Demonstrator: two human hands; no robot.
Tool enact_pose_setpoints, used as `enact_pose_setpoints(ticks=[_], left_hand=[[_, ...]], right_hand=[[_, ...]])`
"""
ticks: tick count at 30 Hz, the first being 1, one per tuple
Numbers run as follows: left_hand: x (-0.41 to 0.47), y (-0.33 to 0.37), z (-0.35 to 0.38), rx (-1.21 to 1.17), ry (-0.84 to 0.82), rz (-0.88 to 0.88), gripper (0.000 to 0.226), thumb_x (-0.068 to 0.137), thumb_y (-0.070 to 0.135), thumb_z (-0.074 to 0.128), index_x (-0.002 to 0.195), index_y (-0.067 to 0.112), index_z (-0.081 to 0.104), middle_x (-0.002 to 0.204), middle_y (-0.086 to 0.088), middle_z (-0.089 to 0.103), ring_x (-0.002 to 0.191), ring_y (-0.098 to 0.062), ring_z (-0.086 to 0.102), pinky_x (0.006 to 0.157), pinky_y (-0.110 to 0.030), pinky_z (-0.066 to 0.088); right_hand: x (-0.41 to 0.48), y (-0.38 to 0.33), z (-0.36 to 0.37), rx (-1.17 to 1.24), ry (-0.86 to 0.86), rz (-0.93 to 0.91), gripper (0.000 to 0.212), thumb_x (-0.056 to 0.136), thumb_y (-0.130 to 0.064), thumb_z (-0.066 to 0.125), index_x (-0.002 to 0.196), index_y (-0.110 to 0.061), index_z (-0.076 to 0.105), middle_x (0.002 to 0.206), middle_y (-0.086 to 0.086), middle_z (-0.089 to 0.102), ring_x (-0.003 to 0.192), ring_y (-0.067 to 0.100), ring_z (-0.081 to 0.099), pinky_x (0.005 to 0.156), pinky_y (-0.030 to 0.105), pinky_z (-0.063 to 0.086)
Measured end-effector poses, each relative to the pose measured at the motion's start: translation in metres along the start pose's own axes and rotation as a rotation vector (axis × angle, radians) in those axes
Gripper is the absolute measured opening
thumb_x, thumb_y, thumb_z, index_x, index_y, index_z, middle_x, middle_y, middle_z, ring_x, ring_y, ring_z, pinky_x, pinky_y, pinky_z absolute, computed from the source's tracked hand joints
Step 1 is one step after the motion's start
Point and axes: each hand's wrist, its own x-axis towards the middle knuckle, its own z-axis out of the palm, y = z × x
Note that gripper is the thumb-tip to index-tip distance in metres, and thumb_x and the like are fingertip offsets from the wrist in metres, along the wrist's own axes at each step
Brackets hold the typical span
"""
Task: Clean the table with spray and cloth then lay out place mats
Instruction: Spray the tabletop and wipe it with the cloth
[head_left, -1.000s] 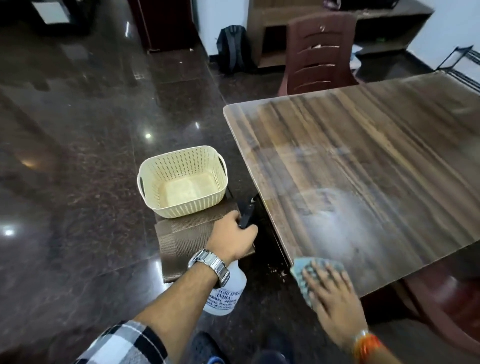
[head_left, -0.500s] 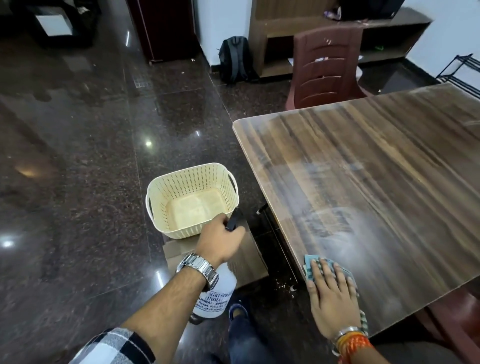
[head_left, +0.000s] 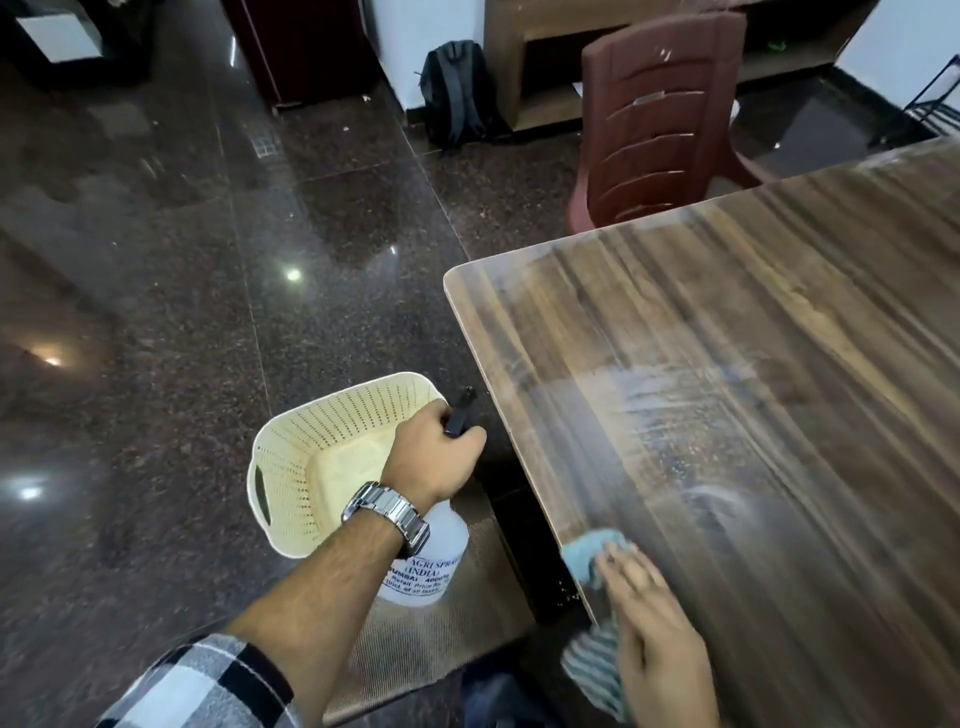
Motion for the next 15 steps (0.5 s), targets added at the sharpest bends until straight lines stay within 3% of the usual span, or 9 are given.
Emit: enact_pose_setpoints(ticks=[2, 3, 6, 9, 12, 15], left_hand=[[0.015, 0.009, 0.001, 0.019, 0.006, 0.0, 0.024, 0.084, 0.023, 0.064, 0.069, 0.018, 0.047, 0.063, -0.001, 0.054, 0.062, -0.025, 0.051, 0.055, -0.032, 0.034], [0.022, 0.013, 0.0, 0.029, 0.011, 0.0, 0.024, 0.085, 0.023, 0.065, 0.069, 0.017, 0.047, 0.063, 0.0, 0.053, 0.062, -0.023, 0.05, 0.054, -0.033, 0.033], [0.043, 0.023, -0.004, 0.041, 0.027, -0.002, 0.024, 0.086, 0.024, 0.064, 0.07, 0.017, 0.047, 0.063, 0.0, 0.055, 0.063, -0.025, 0.052, 0.053, -0.033, 0.033], [0.063, 0.025, -0.01, 0.03, 0.066, -0.018, 0.024, 0.085, 0.026, 0.063, 0.071, 0.017, 0.046, 0.064, 0.0, 0.055, 0.064, -0.026, 0.052, 0.055, -0.034, 0.033], [0.076, 0.023, -0.016, 0.027, 0.084, -0.022, 0.029, 0.086, 0.025, 0.063, 0.069, 0.018, 0.041, 0.063, 0.001, 0.05, 0.061, -0.023, 0.047, 0.055, -0.034, 0.033], [0.086, 0.017, -0.023, 0.029, 0.086, -0.026, 0.029, 0.086, 0.025, 0.063, 0.068, 0.018, 0.041, 0.063, 0.002, 0.05, 0.059, -0.022, 0.046, 0.055, -0.034, 0.035]], right_hand=[[0.053, 0.019, 0.01, 0.084, 0.029, 0.163, 0.041, 0.089, -0.005, 0.046, 0.127, -0.012, 0.061, 0.136, -0.005, 0.05, 0.13, 0.018, 0.047, 0.11, 0.016, 0.027], [0.089, 0.019, 0.019, 0.068, 0.04, 0.234, 0.043, 0.089, -0.007, 0.046, 0.131, -0.011, 0.057, 0.14, -0.004, 0.046, 0.131, 0.023, 0.045, 0.112, 0.019, 0.025], [0.166, 0.037, 0.044, -0.097, -0.09, 0.422, 0.058, 0.096, -0.035, 0.035, 0.149, -0.012, 0.028, 0.158, 0.008, 0.018, 0.143, 0.032, 0.022, 0.115, 0.045, 0.025], [0.192, 0.042, 0.066, -0.314, -0.339, 0.595, 0.063, 0.097, -0.049, 0.031, 0.152, -0.025, 0.012, 0.161, 0.006, -0.005, 0.146, 0.033, -0.002, 0.118, 0.049, 0.004], [0.208, 0.038, 0.085, -0.369, -0.248, 0.616, 0.063, 0.093, -0.049, 0.02, 0.151, -0.024, 0.021, 0.161, 0.004, 0.004, 0.145, 0.035, 0.001, 0.116, 0.053, 0.002], [0.233, 0.031, 0.097, -0.422, -0.196, 0.619, 0.06, 0.092, -0.047, 0.023, 0.148, -0.027, 0.031, 0.16, 0.004, 0.014, 0.144, 0.037, 0.007, 0.114, 0.057, 0.004]])
